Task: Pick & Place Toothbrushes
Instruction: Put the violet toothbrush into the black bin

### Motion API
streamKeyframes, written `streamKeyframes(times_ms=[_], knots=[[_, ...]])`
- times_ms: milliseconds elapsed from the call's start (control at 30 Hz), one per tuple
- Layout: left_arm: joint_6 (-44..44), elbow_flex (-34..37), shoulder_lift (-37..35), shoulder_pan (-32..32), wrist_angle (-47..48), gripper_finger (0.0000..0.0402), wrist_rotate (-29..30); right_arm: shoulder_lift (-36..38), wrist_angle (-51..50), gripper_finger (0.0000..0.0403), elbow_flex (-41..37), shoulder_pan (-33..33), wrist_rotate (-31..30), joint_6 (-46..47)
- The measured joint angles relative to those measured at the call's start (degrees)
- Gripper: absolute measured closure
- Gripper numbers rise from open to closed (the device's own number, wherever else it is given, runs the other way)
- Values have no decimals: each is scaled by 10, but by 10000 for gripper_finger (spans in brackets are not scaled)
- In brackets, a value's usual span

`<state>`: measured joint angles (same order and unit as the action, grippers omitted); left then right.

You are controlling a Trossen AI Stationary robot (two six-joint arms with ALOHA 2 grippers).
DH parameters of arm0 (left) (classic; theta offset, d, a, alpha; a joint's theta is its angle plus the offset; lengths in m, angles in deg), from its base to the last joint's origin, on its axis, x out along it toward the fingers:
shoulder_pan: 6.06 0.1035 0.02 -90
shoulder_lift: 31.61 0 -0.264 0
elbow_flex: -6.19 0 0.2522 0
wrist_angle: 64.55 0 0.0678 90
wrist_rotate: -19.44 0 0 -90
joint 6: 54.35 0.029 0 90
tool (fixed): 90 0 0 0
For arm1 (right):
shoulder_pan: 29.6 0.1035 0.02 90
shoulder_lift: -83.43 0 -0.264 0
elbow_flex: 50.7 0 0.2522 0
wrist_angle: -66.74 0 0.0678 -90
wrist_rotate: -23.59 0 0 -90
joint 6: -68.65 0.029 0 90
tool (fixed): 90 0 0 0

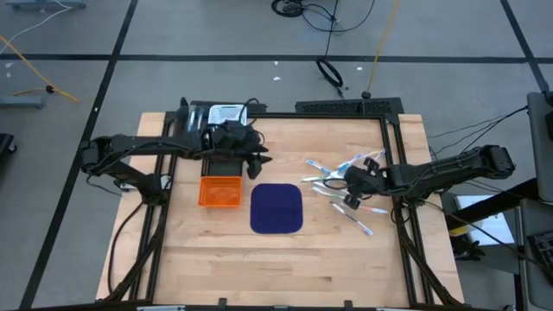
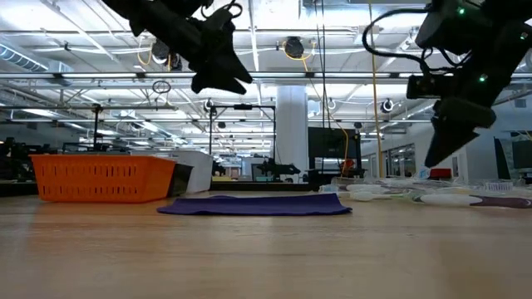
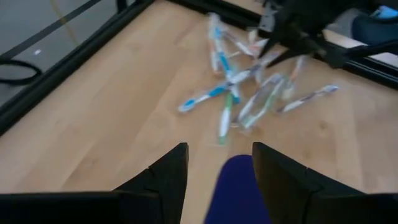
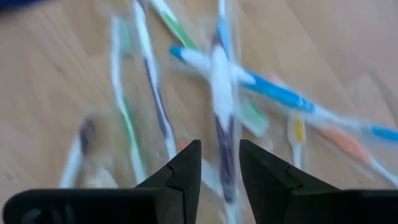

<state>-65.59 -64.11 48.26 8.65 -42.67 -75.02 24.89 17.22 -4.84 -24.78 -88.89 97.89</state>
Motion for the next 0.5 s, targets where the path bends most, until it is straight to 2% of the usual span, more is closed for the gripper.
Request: streamKeyframes(times_ms=[300, 500], knots=[[1, 0, 0, -37, -18, 222, 48, -11, -36, 303, 0, 0, 5, 17], [3, 0, 0, -48, -18, 222, 50, -41, -32, 303, -13, 0, 16, 17]])
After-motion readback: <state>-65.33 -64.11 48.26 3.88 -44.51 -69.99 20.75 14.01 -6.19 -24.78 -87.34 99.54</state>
